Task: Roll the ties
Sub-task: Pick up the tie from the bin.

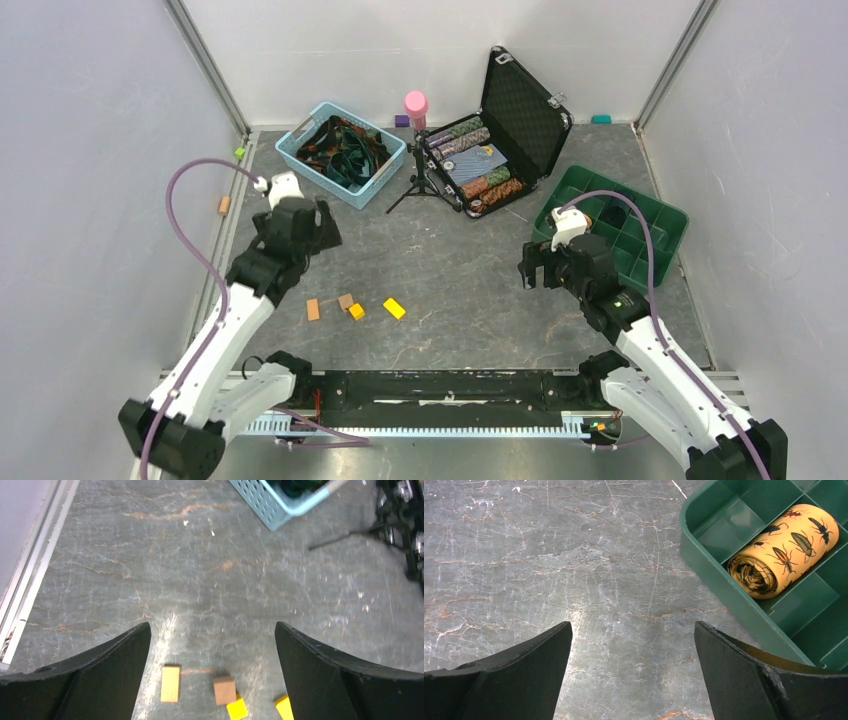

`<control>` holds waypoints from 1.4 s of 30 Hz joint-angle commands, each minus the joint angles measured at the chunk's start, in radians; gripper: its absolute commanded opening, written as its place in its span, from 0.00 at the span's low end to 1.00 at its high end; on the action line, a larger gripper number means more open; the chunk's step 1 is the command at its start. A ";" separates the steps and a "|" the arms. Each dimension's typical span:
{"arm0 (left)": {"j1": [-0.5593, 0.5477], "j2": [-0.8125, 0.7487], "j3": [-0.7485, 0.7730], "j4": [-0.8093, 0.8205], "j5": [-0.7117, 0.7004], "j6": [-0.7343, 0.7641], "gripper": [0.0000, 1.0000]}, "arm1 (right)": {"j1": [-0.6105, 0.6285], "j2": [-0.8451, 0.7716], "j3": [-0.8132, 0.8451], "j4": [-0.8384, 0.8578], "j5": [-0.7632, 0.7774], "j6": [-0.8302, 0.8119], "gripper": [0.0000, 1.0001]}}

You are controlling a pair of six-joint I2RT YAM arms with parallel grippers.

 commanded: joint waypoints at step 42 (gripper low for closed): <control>0.282 1.070 0.713 0.393 0.329 0.206 0.59 | -0.001 -0.056 -0.003 -0.069 -0.117 0.070 0.98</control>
